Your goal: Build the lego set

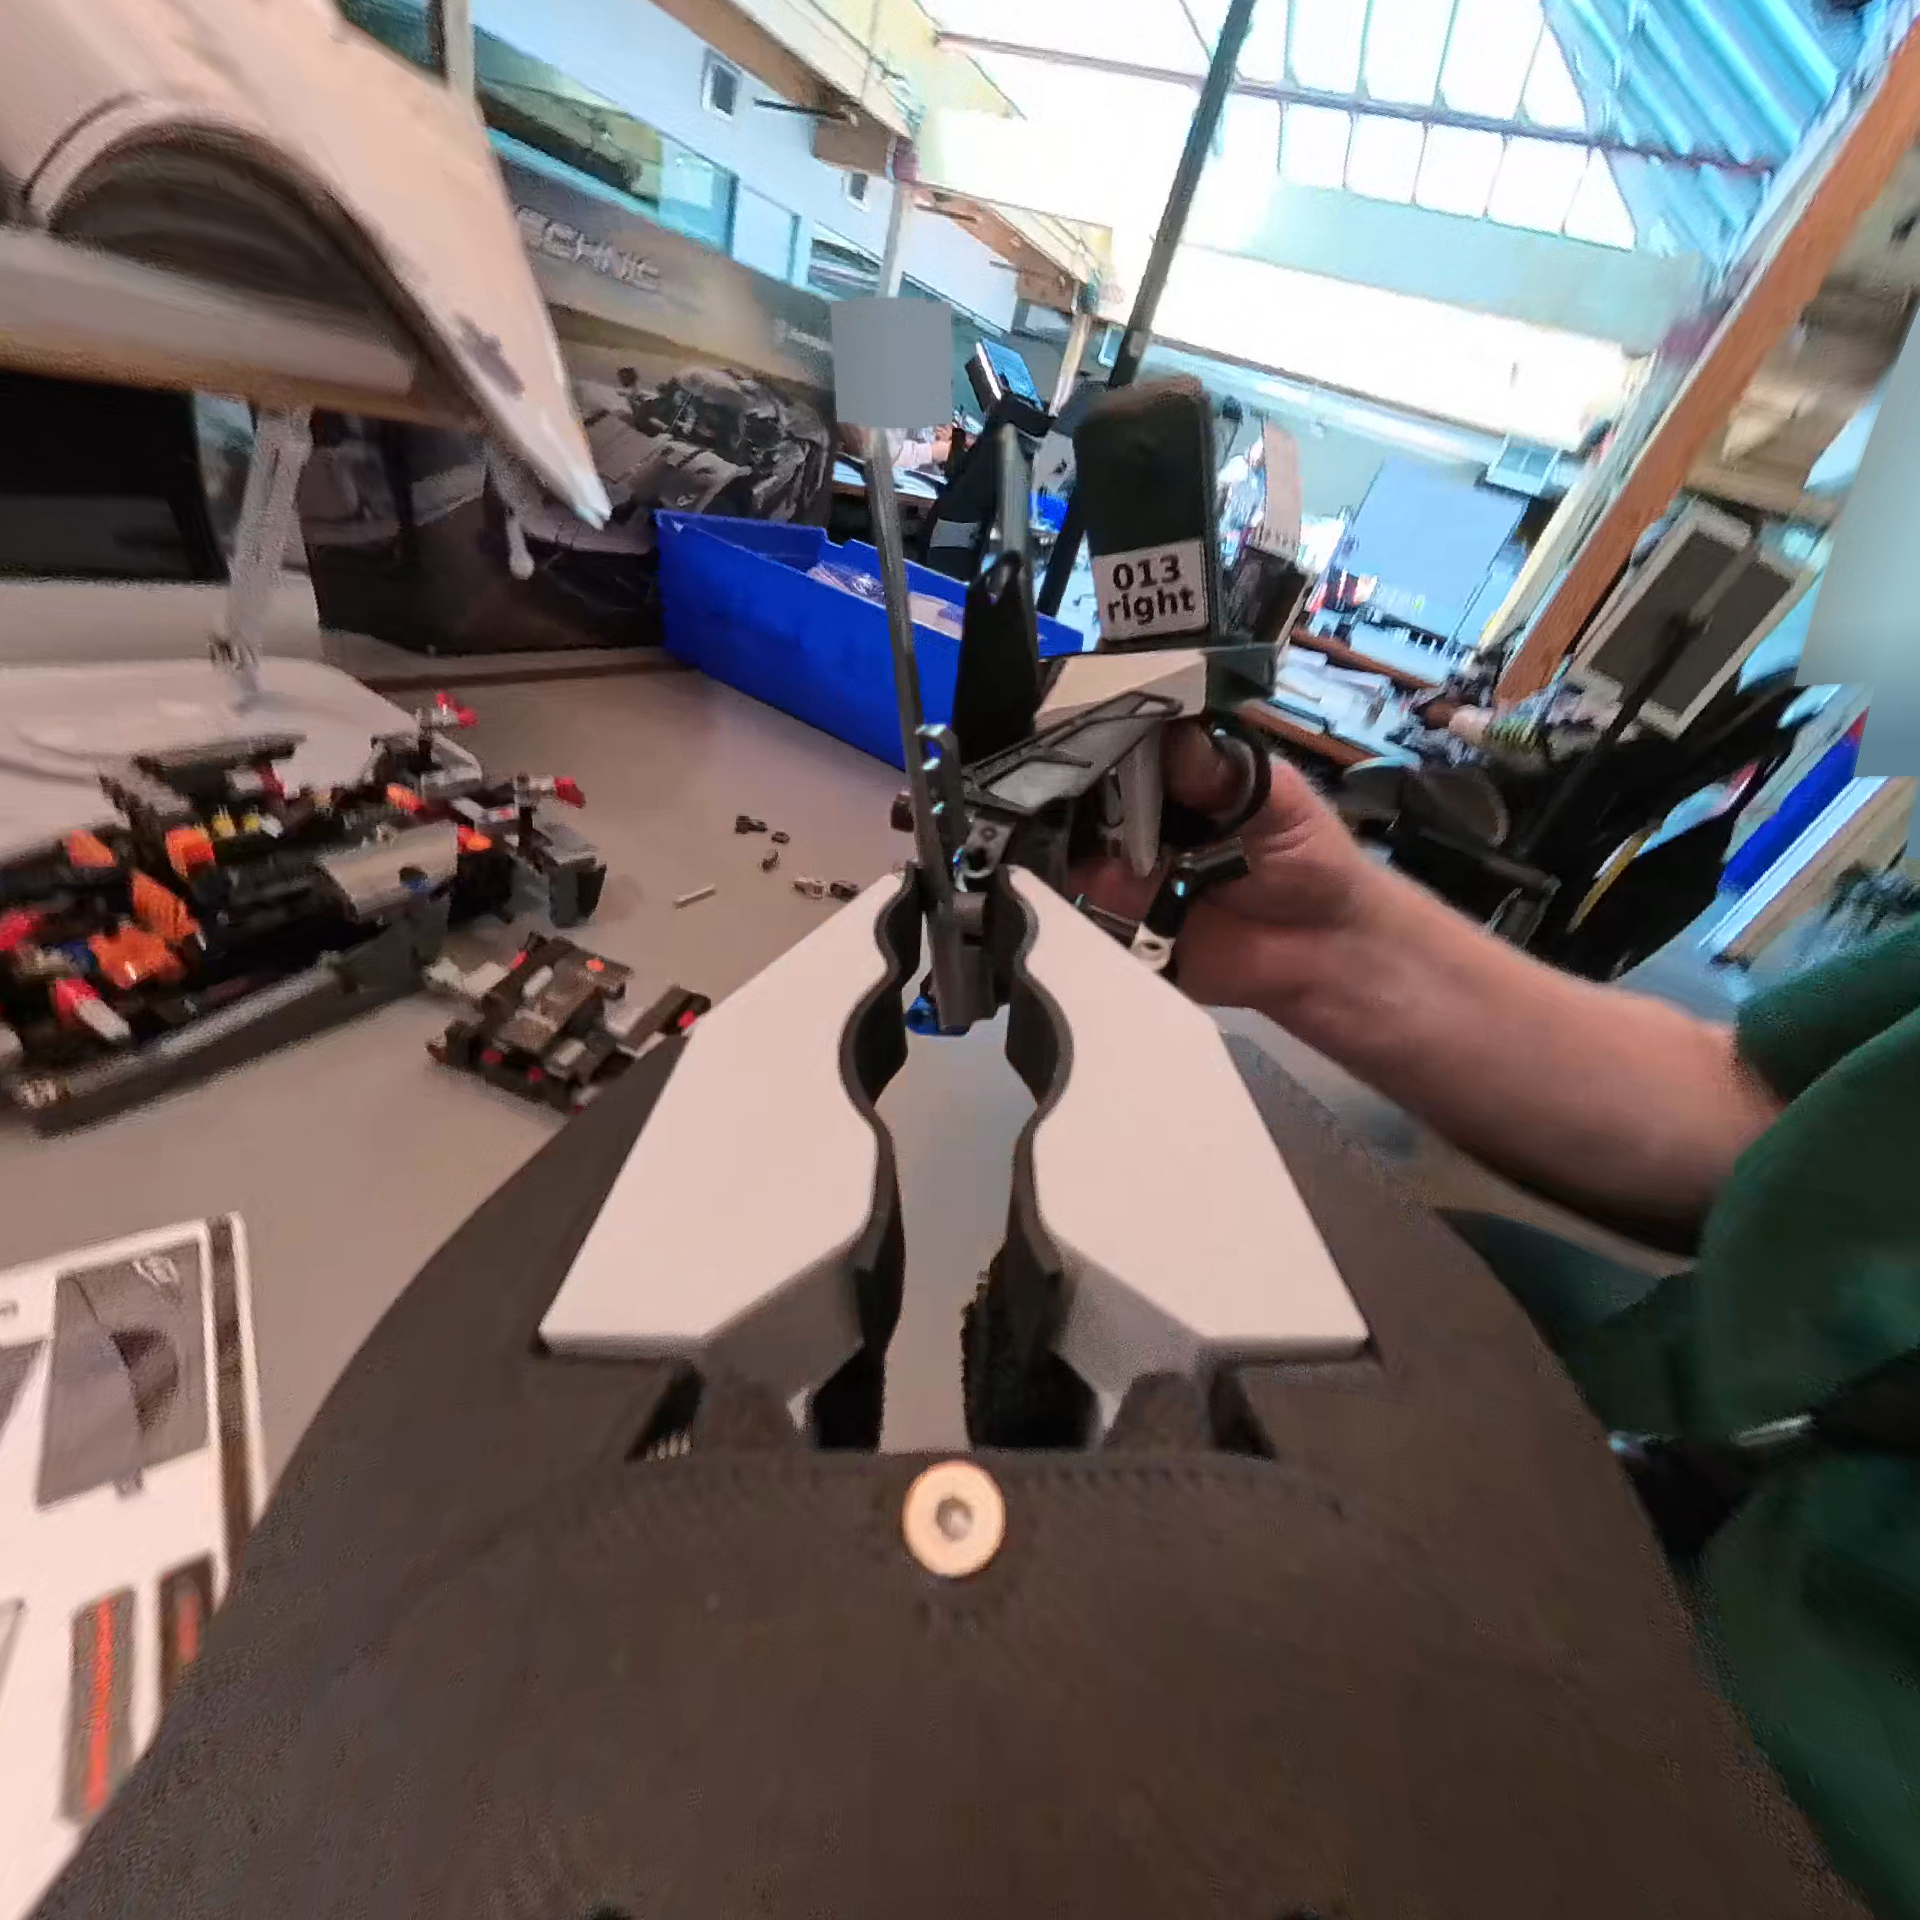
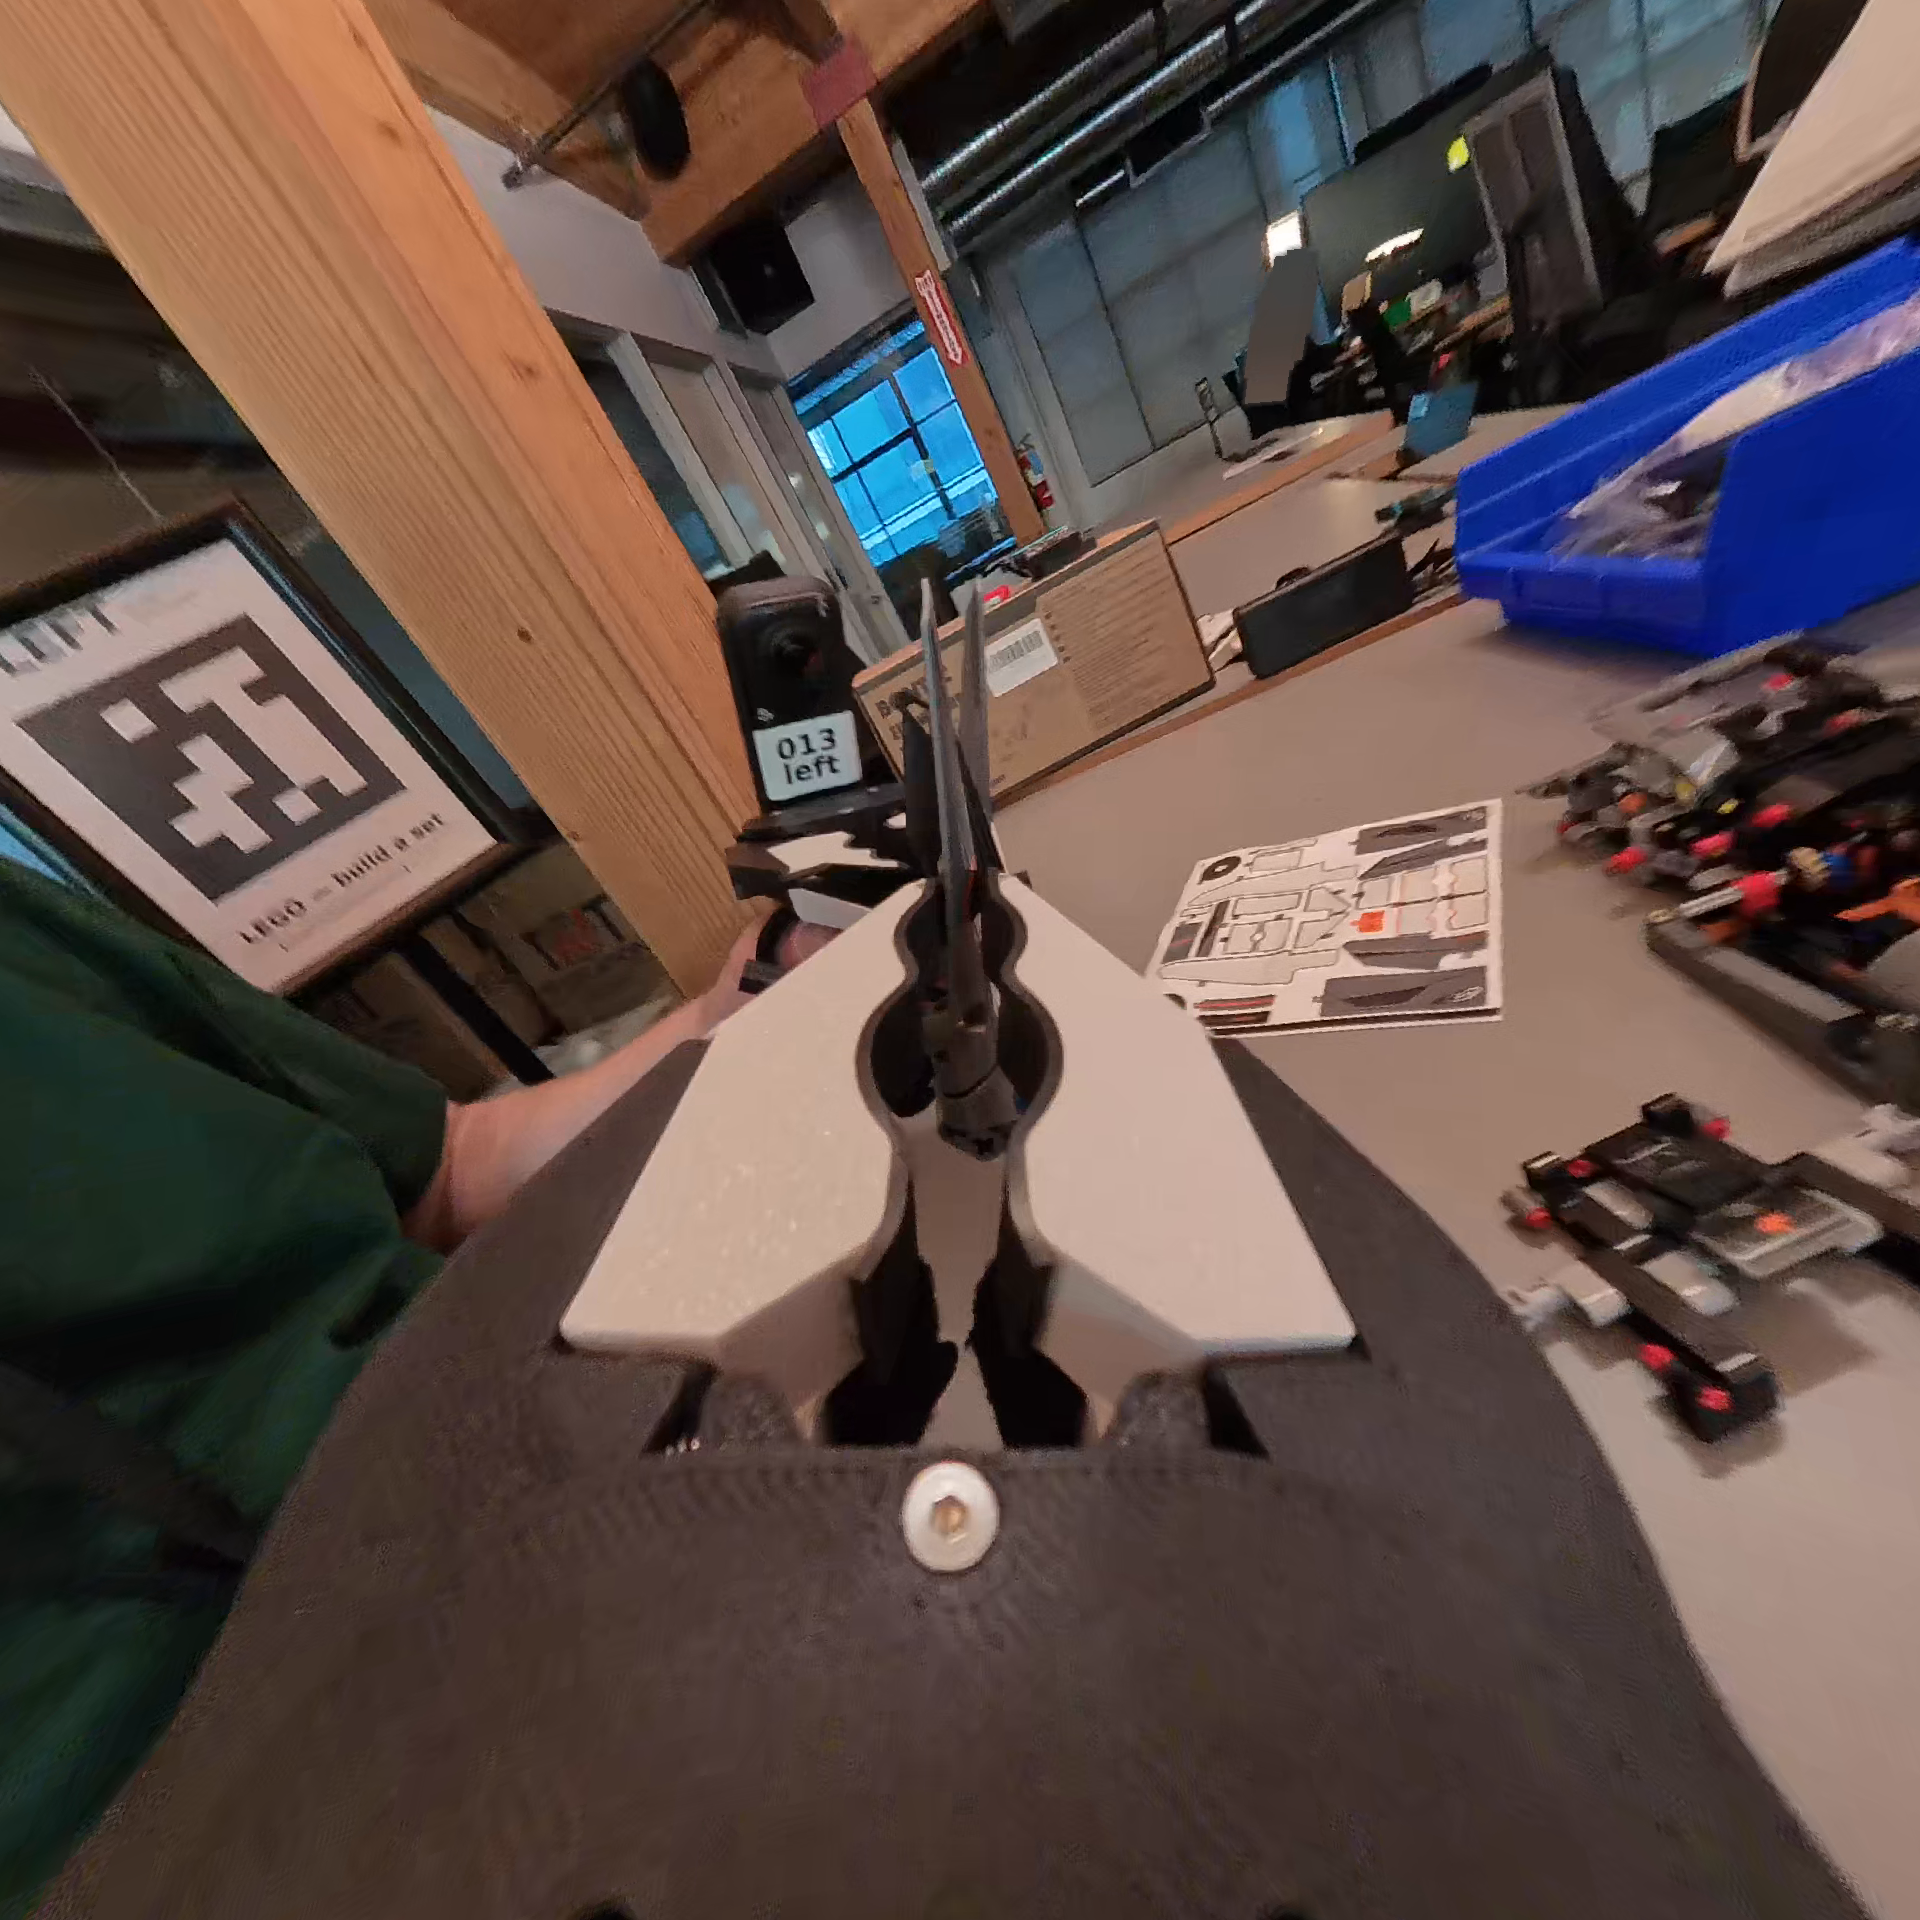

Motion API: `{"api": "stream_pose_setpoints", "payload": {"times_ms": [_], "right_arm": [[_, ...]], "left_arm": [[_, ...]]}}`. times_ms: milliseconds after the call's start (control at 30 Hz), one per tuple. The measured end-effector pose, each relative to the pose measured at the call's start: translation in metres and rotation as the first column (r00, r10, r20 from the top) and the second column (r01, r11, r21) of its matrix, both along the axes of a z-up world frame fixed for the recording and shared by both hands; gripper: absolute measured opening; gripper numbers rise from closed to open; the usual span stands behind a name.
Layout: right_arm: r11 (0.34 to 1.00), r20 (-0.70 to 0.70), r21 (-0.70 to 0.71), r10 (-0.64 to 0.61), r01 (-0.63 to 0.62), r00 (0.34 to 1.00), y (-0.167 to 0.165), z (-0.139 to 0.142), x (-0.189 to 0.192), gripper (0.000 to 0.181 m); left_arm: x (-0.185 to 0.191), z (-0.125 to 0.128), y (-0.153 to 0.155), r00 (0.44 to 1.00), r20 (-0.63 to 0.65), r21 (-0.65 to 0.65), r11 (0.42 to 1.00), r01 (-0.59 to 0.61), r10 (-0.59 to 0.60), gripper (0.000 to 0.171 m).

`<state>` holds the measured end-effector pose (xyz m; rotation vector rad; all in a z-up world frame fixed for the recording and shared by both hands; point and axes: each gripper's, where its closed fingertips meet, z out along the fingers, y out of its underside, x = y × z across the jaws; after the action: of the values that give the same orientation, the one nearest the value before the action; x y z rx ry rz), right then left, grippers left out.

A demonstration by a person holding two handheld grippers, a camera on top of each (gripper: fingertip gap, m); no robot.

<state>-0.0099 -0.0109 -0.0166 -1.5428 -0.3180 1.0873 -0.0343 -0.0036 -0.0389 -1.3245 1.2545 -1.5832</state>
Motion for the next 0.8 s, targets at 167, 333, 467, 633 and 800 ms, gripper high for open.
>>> {"api": "stream_pose_setpoints", "payload": {"times_ms": [167,333,467,633,800], "right_arm": [[0.991,-0.079,-0.133,0.02,-0.031,0.997,0.013,-0.012,-0.007,0.005],[0.987,-0.089,-0.147,0.05,-0.063,0.995,0.014,-0.019,-0.013,0.004],[0.984,-0.048,-0.169,0.052,-0.059,0.998,0.013,-0.027,-0.015,0.004],[0.983,-0.053,-0.169,0.065,-0.073,0.996,0.006,-0.029,-0.018,0.004],[0.987,-0.01,-0.156,0.028,-0.029,1.0,-0.001,-0.032,-0.011,0.004]], "left_arm": [[-0.01,-0.009,0.012,1.0,-0.011,-0.176,0.984,0.001,-0.003,0.011],[-0.021,-0.006,0.031,0.999,0.03,-0.231,0.973,-0.02,0.027,0.024],[-0.021,0.001,0.035,1.0,0.015,-0.229,0.973,0.013,-0.01,0.032],[-0.006,-0.008,0.025,0.996,-0.048,-0.221,0.973,0.061,-0.073,0.014],[0.003,-0.01,0.018,0.991,-0.051,-0.216,0.97,0.108,-0.122,0.0]]}}
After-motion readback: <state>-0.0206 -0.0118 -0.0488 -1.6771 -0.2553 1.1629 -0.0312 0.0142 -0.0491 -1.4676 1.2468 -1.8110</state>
